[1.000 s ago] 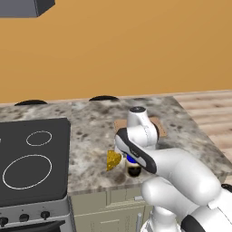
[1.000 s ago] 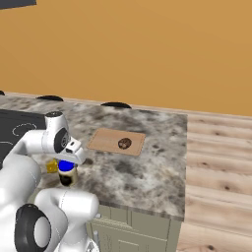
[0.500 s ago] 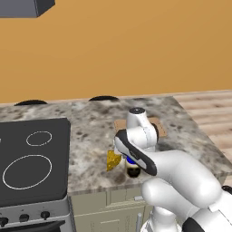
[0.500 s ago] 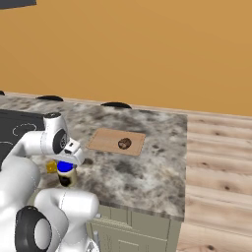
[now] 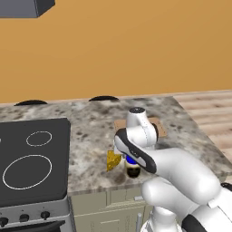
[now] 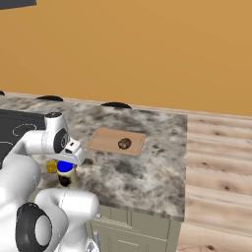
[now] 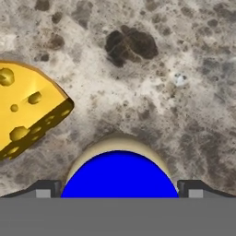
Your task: Retrieve the reheated potato from the microwave, then place the potato, cheese, and condiment on the cutting board.
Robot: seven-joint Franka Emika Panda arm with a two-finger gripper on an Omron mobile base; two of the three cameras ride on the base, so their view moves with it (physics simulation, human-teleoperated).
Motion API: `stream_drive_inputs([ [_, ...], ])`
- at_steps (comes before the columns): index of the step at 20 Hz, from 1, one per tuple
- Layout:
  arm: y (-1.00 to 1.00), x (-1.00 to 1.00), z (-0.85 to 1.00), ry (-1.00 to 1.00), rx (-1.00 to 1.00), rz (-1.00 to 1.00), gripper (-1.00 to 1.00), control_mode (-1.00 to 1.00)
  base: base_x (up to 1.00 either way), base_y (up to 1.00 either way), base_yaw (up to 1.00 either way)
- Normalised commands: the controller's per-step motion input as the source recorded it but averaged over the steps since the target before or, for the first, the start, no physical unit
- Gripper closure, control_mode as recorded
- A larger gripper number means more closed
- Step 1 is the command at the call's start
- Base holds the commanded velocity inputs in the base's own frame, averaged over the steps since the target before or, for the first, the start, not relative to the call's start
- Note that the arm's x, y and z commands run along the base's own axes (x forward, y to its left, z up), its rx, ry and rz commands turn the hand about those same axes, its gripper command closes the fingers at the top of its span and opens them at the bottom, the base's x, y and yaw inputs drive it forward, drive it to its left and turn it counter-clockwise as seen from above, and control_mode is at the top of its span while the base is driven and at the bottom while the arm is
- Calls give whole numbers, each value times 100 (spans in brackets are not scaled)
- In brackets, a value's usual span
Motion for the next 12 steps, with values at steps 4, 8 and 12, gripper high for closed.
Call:
stream_drive_inputs([
  [4, 0, -23, -51, 0, 5, 0, 100, -100, 0, 0, 0],
  [8, -3, -12, -11, 0, 4, 0, 100, -100, 0, 0, 0],
  [12, -5, -6, 15, 2, 0, -2, 100, -100, 0, 0, 0],
])
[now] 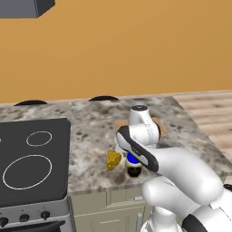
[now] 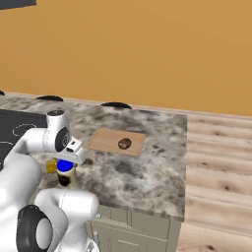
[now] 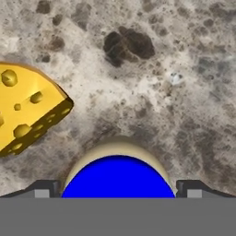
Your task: Retrieve the reheated potato from the microwave, then place the potato, cheese, and condiment on the cutting board.
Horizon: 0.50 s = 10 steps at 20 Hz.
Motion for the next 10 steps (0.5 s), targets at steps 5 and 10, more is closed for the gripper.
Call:
stream_drive_inputs([
  [5, -1, -1, 30, 7, 0, -8, 100, -100, 0, 0, 0],
  [10, -4, 20, 38, 0, -1, -8, 100, -100, 0, 0, 0],
])
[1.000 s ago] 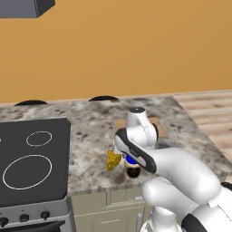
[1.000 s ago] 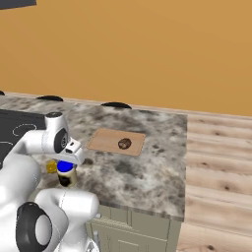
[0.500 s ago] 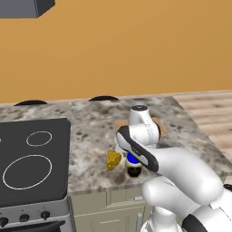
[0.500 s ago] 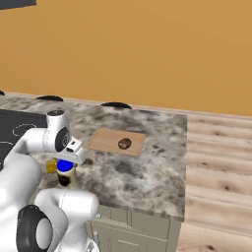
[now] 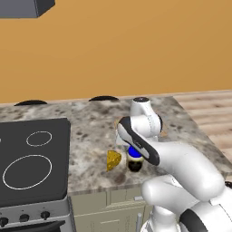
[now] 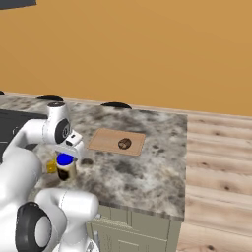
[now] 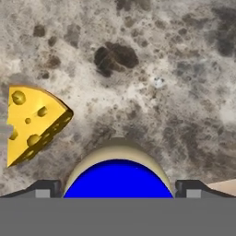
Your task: Retrieve the reheated potato from the microwave, then place the potato, cheese, and condiment on the cutting board.
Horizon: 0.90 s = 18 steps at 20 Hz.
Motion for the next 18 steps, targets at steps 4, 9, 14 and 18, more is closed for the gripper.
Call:
stream_drive_inputs([
  [4, -5, 41, 25, 0, -3, -6, 100, -100, 0, 0, 0],
  [9, -10, 49, 14, 0, -5, -3, 100, -100, 0, 0, 0],
  [14, -10, 57, 11, 1, -2, 0, 100, -100, 0, 0, 0],
  [18, -9, 62, 7, 1, 0, 0, 100, -100, 0, 0, 0],
])
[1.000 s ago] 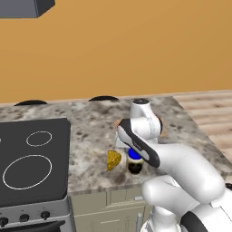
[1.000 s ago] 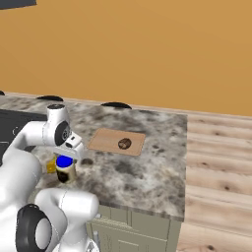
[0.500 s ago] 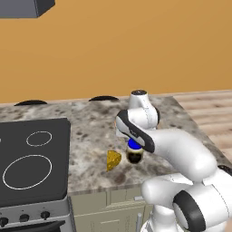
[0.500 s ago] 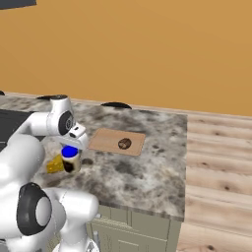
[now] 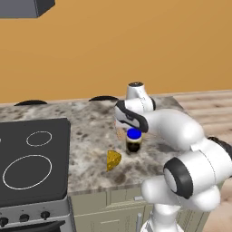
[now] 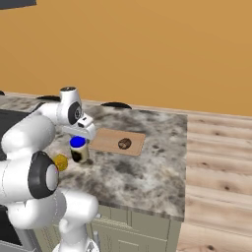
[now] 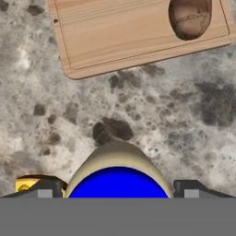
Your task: Retrieve the reheated potato from the microwave, then place the potato, cheese, and condiment on the cutting board.
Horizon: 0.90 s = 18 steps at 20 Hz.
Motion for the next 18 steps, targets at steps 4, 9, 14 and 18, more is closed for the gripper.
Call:
stream_drive_inputs([
  [4, -7, 58, 6, 0, 0, 0, 100, -100, 0, 0, 0],
  [9, -2, 52, 4, 0, 0, 0, 100, -100, 0, 0, 0],
  [14, -1, 46, 2, 0, 0, 0, 100, -100, 0, 0, 0],
  [18, 0, 47, 0, 0, 0, 0, 100, -100, 0, 0, 0],
])
